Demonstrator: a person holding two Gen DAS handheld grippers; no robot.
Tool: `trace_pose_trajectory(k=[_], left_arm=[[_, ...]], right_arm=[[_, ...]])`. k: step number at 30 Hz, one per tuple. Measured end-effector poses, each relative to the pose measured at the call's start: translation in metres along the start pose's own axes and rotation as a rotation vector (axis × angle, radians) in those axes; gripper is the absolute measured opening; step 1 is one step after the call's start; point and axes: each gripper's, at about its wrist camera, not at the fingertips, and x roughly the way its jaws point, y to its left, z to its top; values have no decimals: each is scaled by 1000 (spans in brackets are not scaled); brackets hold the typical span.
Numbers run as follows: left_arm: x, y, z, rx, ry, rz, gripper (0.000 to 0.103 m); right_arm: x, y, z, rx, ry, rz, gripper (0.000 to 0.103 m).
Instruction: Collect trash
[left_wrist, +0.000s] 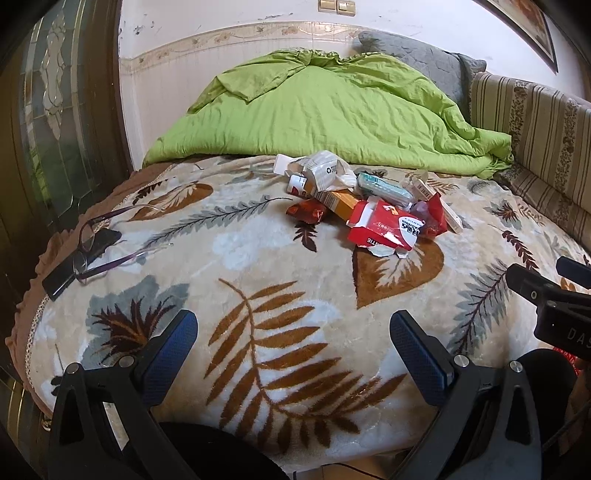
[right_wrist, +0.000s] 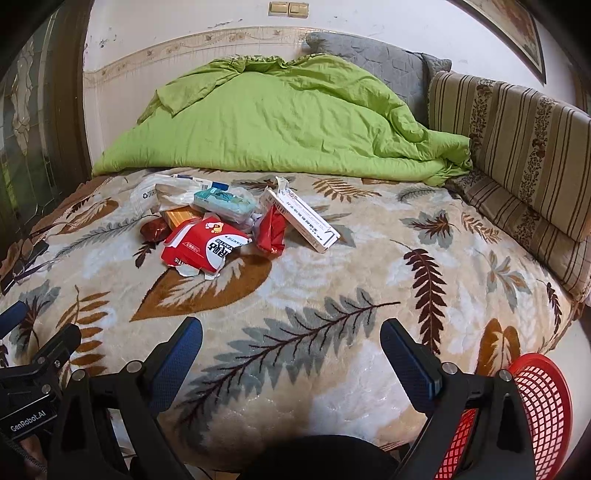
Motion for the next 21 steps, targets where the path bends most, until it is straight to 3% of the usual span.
trace_pose_trajectory(k=[4,6,9,11,13,15,18,21], left_arm=[[3,-1,1,4,10,-13,103],[5,-2,3,5,20,-31,103],[14,-3,10,5,55,-66,103],[21,-4,15,3,77,-79,103],[29,-4,24,-5,106,-108,103],[38,-4,33,-19,133,-141,103],[51,-5,49,-31,149,-164,103],[67,-4,64,-47,159,-173,97]], right_arm=[[5,-2,1,11,22,18,95],[10,-6,3,34,48,67,92],[23,-19,10,112,96,197,81],[34,-24,18,146,124,233,77],[49,-27,31,160,150,279,66],[60,-28,42,166,157,290,65],[86,-26,61,176,171,316,53],[119,-22,77,198,207,323,50]])
